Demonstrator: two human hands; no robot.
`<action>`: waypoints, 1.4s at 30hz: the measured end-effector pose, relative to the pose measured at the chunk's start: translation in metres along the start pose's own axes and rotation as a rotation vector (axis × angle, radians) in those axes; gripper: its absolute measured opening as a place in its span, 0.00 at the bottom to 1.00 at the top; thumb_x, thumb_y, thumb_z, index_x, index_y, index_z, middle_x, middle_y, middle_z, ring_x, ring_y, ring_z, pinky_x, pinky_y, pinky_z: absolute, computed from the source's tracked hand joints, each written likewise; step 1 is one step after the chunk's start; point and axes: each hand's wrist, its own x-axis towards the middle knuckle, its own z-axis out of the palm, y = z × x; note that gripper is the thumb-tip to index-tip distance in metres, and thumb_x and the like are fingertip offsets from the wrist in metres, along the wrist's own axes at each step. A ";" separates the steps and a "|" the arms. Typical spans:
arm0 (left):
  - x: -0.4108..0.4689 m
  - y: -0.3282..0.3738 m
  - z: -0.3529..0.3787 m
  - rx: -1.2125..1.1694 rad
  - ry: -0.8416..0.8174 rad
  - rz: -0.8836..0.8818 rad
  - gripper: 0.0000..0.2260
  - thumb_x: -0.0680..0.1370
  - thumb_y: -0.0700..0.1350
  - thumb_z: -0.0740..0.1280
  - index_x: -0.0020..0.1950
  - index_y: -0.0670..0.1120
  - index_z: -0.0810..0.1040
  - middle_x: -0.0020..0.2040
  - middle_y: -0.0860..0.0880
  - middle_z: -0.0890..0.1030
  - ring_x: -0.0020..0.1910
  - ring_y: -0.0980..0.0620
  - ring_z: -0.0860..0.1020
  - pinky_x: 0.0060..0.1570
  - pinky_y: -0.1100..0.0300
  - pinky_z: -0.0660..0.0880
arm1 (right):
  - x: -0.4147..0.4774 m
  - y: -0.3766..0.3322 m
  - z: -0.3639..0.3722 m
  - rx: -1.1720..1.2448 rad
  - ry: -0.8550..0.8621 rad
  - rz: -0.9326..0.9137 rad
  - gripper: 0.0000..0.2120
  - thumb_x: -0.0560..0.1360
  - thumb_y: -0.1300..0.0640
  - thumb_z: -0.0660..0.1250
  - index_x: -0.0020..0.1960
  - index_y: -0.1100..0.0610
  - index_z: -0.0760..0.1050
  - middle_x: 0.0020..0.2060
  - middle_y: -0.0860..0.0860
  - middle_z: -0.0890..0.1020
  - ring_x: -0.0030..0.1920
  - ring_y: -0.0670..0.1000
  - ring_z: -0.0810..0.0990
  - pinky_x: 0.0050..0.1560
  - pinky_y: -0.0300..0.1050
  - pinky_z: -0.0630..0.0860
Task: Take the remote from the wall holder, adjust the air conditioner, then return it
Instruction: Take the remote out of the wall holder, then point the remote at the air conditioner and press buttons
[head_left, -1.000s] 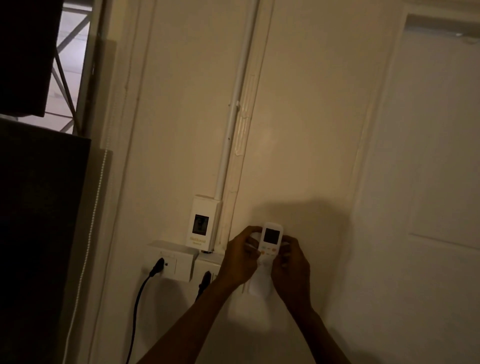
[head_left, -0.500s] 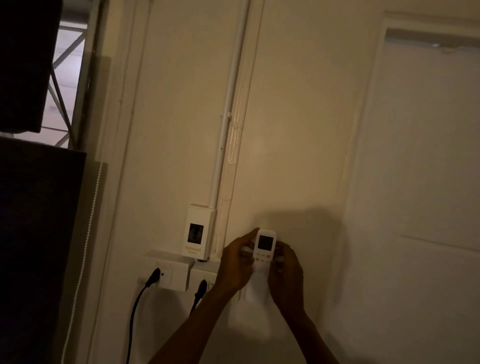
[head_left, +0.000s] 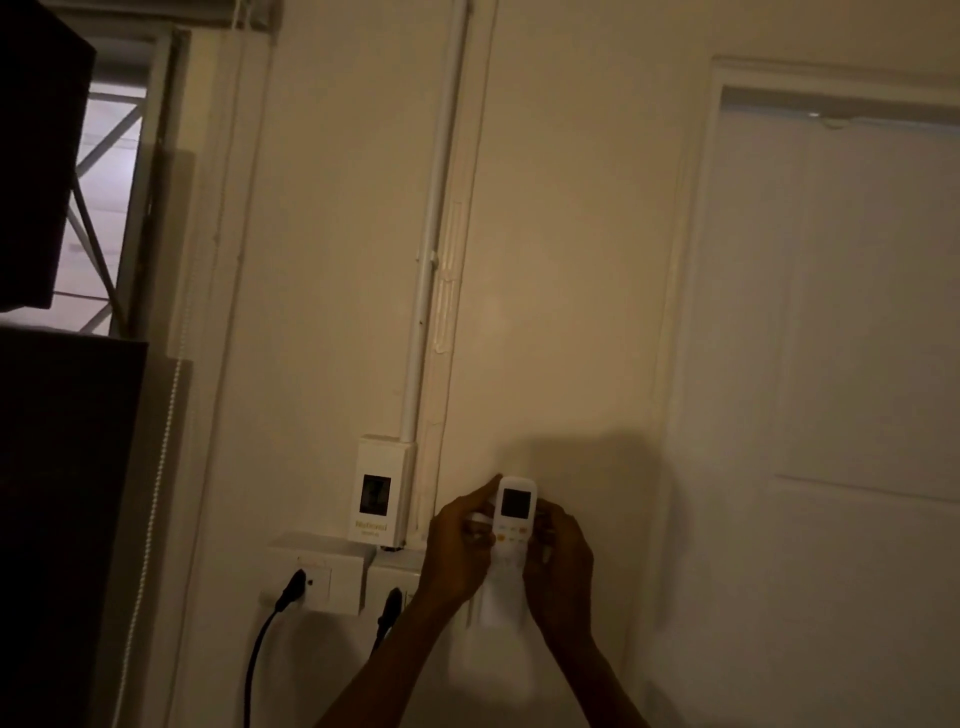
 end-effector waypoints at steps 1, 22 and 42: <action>0.000 0.002 0.000 0.023 0.042 0.042 0.14 0.77 0.32 0.63 0.58 0.45 0.79 0.45 0.45 0.80 0.35 0.57 0.81 0.35 0.65 0.80 | 0.003 -0.003 -0.001 0.007 0.006 0.004 0.13 0.73 0.60 0.68 0.56 0.50 0.73 0.47 0.47 0.78 0.45 0.41 0.77 0.50 0.43 0.79; 0.038 0.094 -0.062 -0.135 0.016 0.193 0.28 0.74 0.30 0.64 0.72 0.49 0.68 0.56 0.52 0.79 0.52 0.58 0.79 0.52 0.60 0.80 | 0.073 -0.087 -0.033 0.114 -0.057 -0.117 0.19 0.73 0.58 0.69 0.63 0.56 0.75 0.53 0.49 0.81 0.50 0.46 0.80 0.47 0.30 0.77; -0.043 0.264 -0.160 -0.115 0.019 0.076 0.29 0.74 0.30 0.66 0.71 0.52 0.67 0.61 0.45 0.79 0.47 0.61 0.78 0.39 0.70 0.80 | 0.043 -0.267 -0.117 0.386 -0.210 0.002 0.20 0.73 0.59 0.69 0.63 0.49 0.75 0.59 0.50 0.81 0.52 0.50 0.82 0.51 0.57 0.81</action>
